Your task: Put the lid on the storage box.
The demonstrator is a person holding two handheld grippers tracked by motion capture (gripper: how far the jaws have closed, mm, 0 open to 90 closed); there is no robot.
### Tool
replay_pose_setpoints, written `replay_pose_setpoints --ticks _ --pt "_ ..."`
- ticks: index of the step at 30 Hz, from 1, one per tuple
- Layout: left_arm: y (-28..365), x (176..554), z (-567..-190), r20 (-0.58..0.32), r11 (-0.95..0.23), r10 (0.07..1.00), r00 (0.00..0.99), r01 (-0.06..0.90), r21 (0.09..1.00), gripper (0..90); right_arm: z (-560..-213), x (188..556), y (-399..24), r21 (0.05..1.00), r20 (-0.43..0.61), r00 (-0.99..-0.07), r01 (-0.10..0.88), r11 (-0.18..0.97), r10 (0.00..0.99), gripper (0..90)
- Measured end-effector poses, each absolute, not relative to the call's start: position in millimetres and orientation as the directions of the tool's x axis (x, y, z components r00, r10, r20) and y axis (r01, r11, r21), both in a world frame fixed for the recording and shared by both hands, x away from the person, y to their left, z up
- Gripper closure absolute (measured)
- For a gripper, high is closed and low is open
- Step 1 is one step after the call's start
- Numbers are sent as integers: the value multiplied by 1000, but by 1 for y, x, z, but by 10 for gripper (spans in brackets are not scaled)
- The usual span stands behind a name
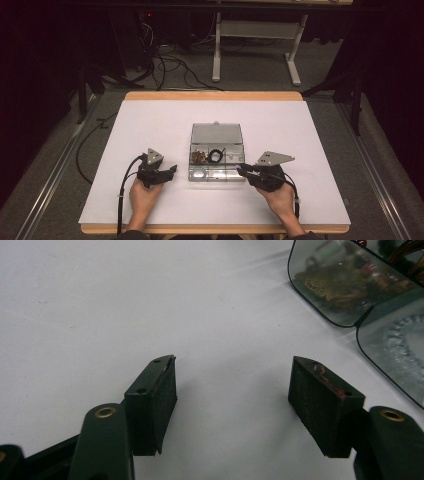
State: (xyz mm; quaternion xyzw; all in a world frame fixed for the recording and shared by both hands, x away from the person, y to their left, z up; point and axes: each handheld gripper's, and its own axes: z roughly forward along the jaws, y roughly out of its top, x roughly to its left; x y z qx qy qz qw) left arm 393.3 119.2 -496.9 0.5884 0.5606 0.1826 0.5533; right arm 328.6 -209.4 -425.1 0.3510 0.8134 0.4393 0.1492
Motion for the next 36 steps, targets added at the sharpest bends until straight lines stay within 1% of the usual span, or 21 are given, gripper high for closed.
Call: replay_pose_setpoints --ticks 20,36 --pt "119 393 -497 -406 241 862 304 458 855 359 -433 348 -202 795 85 -694 480 371 715 763" --pt "119 393 -497 -408 244 861 303 457 855 359 -442 358 -193 767 85 -694 503 397 715 761"
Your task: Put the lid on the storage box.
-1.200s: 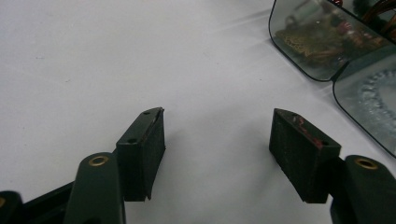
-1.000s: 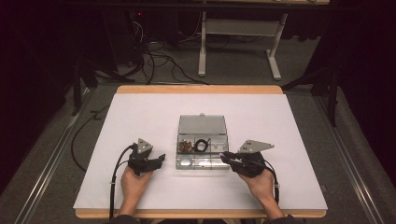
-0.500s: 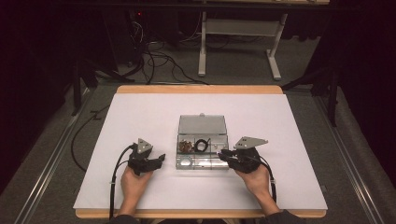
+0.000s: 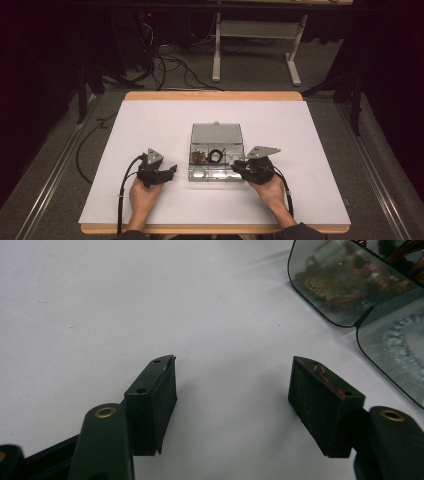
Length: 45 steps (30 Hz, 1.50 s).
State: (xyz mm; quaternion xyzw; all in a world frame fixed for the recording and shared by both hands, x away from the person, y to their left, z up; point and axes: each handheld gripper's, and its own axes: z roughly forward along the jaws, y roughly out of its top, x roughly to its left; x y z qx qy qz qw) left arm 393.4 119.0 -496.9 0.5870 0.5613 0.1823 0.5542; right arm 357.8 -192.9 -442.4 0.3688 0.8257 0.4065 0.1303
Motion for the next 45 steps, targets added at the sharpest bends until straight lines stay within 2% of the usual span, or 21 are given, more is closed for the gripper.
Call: replay_pose_setpoints --ticks 8,12,28,45 --pt "119 393 -497 -409 245 861 303 457 855 359 -447 361 -190 751 86 -695 516 412 713 757" --pt "119 393 -497 -409 245 861 303 457 855 358 -447 359 -190 757 91 -692 515 403 716 724" --pt "119 393 -497 -405 240 862 305 458 856 358 -431 345 -221 832 77 -622 470 294 779 681" --pt "119 393 -497 -402 238 863 305 456 857 358 -445 347 -249 811 96 -553 526 257 828 672"
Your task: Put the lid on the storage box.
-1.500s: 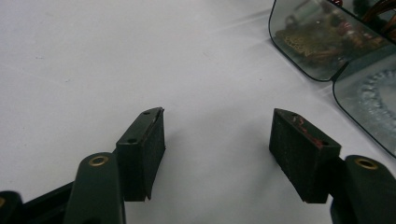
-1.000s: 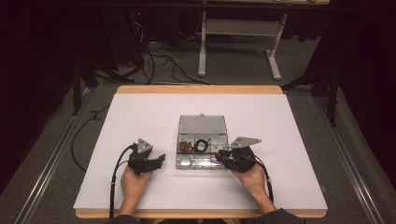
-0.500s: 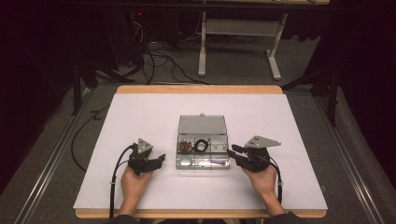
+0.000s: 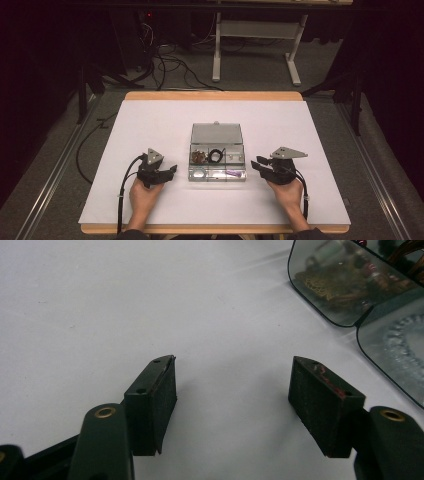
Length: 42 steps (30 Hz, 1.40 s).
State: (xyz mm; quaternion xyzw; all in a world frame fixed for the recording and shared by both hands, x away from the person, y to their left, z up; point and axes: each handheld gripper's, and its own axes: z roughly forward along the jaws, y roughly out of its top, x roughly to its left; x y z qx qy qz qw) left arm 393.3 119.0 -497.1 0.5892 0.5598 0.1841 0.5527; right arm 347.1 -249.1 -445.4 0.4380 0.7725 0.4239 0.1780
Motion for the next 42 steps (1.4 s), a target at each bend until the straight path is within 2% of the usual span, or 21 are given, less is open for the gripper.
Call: replay_pose_setpoints --ticks 11,19,22,24,26,30,35,42 --pt "119 393 -497 -400 236 864 306 455 858 357 -471 357 -260 748 46 -474 600 285 879 669" --pt "119 394 -497 -405 240 863 304 458 856 353 -478 362 -259 717 -36 -415 623 313 909 656" --pt "118 394 -497 -404 238 862 306 461 855 350 -479 363 -261 724 -27 -415 619 304 910 614" --pt "117 394 -497 -391 227 868 306 457 860 336 -480 363 -262 728 1 -425 621 291 905 554" --pt "116 394 -495 -393 226 868 303 464 856 331 -480 362 -260 727 -24 -426 613 308 904 540" --pt "113 393 -487 -454 265 829 328 484 834 343 -479 364 -258 720 -36 -426 616 319 904 498" --pt "106 400 -471 -479 285 804 353 478 831 342 -473 367 -252 719 -17 -454 613 327 891 497" --pt "97 412 -456 -524 332 775 354 477 814 342 -462 377 -251 750 68 -448 613 251 892 497"
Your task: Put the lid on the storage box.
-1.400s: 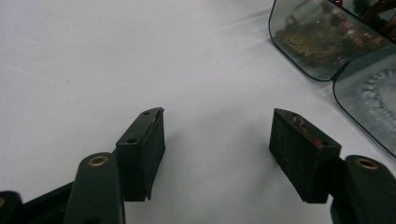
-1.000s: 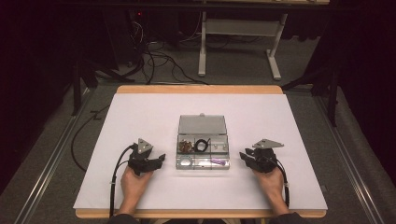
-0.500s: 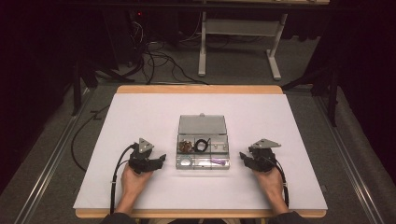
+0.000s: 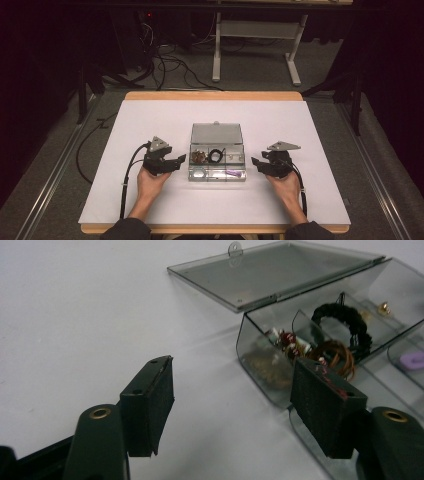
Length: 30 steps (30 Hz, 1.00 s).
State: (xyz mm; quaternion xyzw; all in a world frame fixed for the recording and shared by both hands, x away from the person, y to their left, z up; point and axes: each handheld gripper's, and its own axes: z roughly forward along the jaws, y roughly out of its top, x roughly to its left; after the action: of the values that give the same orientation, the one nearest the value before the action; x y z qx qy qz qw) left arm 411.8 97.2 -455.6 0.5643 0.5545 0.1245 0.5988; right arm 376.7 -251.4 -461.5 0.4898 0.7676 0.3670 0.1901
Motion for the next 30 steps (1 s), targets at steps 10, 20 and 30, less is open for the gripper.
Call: replay_pose_setpoints --ticks 10,20,30 --pt "94 434 -442 -579 377 750 319 513 771 367 -446 395 -245 762 165 -443 624 171 881 513" --pt "86 450 -435 -626 429 724 289 522 737 370 -434 408 -240 754 184 -449 635 167 874 508" --pt "76 466 -431 -617 421 745 253 539 729 367 -426 426 -232 741 241 -435 660 125 867 509"
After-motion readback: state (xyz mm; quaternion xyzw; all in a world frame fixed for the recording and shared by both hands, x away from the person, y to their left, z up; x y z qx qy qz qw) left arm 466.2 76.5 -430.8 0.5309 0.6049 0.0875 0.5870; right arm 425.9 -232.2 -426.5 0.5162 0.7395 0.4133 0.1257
